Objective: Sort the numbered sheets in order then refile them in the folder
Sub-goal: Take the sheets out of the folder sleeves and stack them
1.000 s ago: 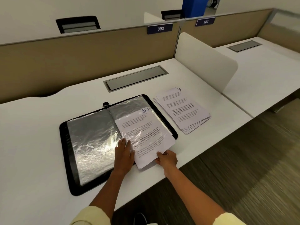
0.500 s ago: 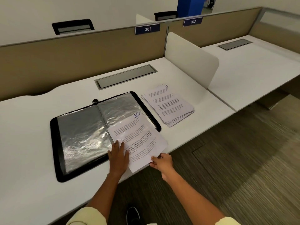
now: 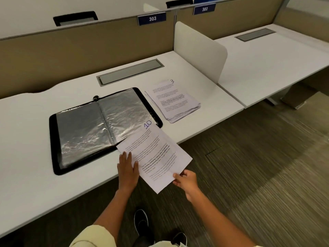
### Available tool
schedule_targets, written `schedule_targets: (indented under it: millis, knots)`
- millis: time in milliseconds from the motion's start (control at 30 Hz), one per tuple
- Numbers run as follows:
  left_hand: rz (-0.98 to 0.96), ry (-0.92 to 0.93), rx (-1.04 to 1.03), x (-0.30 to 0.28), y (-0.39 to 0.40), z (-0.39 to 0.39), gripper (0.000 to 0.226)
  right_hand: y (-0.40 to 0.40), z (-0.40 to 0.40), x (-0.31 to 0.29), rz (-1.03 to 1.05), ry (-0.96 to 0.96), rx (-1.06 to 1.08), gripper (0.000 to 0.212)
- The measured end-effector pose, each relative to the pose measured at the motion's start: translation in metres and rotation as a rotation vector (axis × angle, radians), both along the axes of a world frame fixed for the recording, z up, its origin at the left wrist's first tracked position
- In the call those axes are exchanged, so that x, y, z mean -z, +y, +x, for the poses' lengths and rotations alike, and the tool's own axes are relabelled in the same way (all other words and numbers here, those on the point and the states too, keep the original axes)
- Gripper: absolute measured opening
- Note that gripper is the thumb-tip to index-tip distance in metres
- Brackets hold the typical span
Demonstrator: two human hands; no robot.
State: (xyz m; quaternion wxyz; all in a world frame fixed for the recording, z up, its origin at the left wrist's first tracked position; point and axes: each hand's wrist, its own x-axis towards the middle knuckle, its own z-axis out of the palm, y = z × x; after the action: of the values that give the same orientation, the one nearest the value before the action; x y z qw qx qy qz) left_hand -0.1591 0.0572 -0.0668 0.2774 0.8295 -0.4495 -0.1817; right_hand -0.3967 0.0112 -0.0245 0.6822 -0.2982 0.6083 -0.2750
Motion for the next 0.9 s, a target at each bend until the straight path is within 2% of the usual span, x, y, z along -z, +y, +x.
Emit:
schedule_targets:
  millis: [500, 900]
  knots:
    - [-0.106, 0.013, 0.071, -0.025, -0.055, -0.039, 0.056, -0.029, -0.073, 0.002, -0.139, 0.099, 0.28, 0.009]
    - [-0.177, 0.099, 0.064, -0.015, -0.131, 0.001, 0.055, -0.114, -0.027, -0.007, -0.135, 0.082, 0.388, 0.01]
